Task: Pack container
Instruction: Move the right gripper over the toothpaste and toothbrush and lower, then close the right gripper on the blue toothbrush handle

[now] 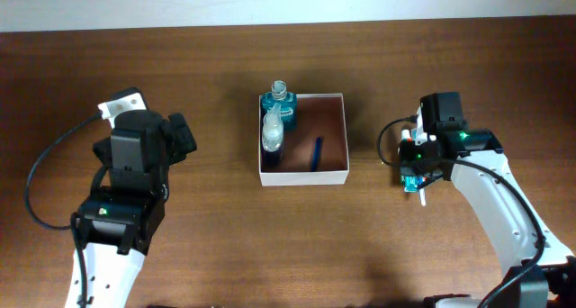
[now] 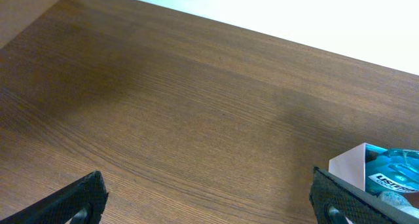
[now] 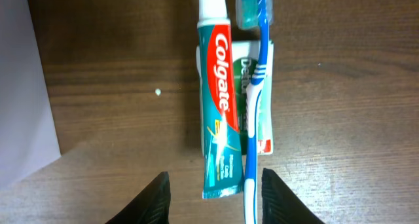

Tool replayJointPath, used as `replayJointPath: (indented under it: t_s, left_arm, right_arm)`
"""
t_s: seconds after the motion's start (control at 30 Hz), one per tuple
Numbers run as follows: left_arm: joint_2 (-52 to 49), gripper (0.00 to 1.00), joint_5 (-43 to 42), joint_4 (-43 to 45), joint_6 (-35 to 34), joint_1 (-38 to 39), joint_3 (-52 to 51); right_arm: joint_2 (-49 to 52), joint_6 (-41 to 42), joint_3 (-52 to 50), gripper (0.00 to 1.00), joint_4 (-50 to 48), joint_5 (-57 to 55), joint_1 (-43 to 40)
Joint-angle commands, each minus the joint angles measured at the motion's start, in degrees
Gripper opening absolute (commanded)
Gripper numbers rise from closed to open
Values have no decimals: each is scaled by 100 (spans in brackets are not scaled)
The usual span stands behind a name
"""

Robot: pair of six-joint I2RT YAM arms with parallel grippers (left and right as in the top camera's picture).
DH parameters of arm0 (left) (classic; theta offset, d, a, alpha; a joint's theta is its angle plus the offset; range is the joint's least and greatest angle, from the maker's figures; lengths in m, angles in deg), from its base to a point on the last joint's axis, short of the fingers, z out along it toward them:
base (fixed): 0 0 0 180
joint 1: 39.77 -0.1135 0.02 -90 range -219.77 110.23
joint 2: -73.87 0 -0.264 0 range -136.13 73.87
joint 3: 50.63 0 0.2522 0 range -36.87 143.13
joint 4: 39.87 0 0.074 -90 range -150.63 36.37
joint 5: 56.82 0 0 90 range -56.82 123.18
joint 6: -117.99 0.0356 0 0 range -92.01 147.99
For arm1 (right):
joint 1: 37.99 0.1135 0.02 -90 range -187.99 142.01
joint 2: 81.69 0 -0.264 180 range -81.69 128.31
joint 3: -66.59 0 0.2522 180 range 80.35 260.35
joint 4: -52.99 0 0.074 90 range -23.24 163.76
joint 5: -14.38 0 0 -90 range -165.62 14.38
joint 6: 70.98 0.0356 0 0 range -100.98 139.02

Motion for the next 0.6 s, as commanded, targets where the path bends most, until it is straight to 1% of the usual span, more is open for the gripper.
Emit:
replayJointPath:
  t_s: [0.0,0.07,0.17,0.3,0.57]
  left_arm:
    - [-24,100,59,13,46,-31,31]
    - [-24,99,59,13,46,-31,31]
    - [-24,99,61,13,46,-31,31]
    - [-24,99,59,13,46,-31,31]
    - [-24,99,61,13,46,-31,31]
  right_arm:
    - [2,-33,46,36,-81,-219,-37]
    - [2,-33,46,33,-120,-376,-37]
    - [2,-9,46,31,-190,-505,-37]
    - [24,-9,46,27,-278,-507,-37]
    - [260,-13,46,25,-452,-551,-48]
